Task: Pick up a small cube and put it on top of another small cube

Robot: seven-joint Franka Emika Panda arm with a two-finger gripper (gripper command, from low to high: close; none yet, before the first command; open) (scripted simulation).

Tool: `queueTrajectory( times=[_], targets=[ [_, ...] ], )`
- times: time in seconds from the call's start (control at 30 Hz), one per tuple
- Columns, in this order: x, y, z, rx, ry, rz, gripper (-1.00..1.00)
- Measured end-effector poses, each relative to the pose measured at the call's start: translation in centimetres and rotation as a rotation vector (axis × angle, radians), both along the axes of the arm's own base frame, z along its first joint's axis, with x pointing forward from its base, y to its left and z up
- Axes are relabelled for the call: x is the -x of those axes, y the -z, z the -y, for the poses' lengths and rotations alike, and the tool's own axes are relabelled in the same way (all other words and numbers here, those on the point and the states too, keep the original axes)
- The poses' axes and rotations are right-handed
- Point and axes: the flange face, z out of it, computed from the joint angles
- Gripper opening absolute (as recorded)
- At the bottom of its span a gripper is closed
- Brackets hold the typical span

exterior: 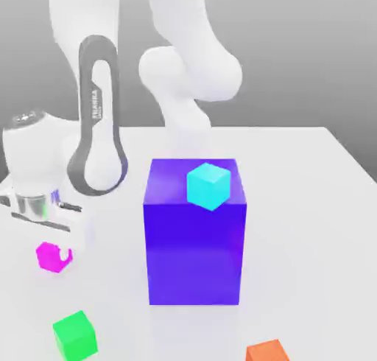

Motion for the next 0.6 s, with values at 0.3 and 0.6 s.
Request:
queueTrajectory(
  times=[0.3,0.6],
  targets=[
    [-11.5,-5.7,-3.9,-0.002,-0.294,0.0,-1.0],
    [-19.7,-2.0,-9.7,-0.003,-0.517,0.0,1.0]
  ],
)
